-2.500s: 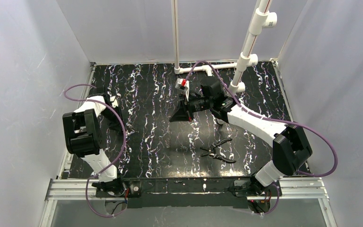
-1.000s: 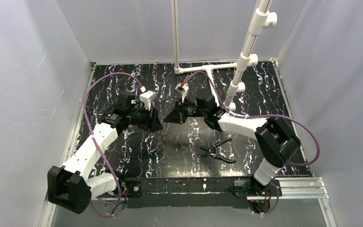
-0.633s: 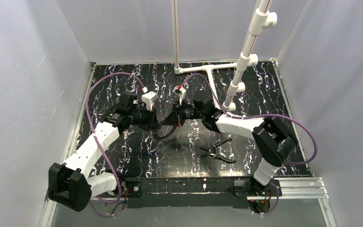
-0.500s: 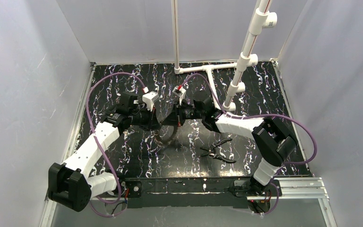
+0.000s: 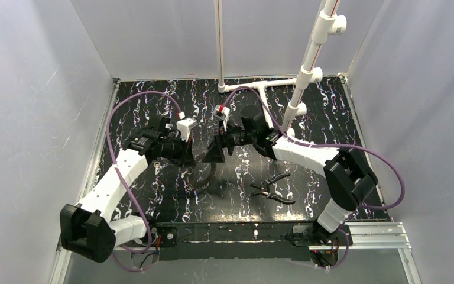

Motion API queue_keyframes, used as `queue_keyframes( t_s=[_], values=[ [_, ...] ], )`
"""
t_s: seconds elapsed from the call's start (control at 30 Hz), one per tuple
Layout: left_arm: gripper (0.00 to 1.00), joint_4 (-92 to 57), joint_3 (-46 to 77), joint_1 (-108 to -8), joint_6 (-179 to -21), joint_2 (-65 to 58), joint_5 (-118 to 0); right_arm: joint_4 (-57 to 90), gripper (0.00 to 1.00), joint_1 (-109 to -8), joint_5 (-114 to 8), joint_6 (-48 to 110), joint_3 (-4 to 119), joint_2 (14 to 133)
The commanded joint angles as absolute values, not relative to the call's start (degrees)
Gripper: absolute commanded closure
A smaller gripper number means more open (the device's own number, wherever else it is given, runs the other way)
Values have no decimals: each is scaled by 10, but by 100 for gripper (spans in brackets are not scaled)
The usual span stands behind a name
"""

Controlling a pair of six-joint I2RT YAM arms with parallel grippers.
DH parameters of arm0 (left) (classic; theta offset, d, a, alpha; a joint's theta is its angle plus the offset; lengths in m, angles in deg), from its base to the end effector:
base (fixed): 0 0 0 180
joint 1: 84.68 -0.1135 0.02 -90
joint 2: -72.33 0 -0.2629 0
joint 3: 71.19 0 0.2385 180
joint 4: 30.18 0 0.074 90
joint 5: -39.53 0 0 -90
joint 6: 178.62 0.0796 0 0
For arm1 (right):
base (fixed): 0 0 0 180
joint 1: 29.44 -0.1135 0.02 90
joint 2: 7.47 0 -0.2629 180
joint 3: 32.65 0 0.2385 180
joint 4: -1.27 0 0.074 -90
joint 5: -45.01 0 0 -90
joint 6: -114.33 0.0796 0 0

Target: Remove the keys from the keyring

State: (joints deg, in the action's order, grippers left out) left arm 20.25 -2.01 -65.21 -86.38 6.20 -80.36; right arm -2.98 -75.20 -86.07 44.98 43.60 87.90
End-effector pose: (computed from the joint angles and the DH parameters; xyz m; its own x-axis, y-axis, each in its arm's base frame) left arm 0.2212 -0.1203 0.2614 -0.6695 0.2726 -0.6909 0.6338 0.6948 -0.3400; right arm 0.2412 0.3227 0.2627 -0.5142 -0.1470 -0.8449 -0.8568 0.1312 0.4986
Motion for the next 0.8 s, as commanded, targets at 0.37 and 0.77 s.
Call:
queue_keyframes(
  t_s=[0.37, 0.77],
  values=[
    [100, 340, 76, -790, -688, -140, -1023, 203, 2, -736, -907, 245, 476, 785],
    [100, 294, 106, -807, -609, -264, -930, 202, 2, -736, -928, 245, 465, 784]
  ],
)
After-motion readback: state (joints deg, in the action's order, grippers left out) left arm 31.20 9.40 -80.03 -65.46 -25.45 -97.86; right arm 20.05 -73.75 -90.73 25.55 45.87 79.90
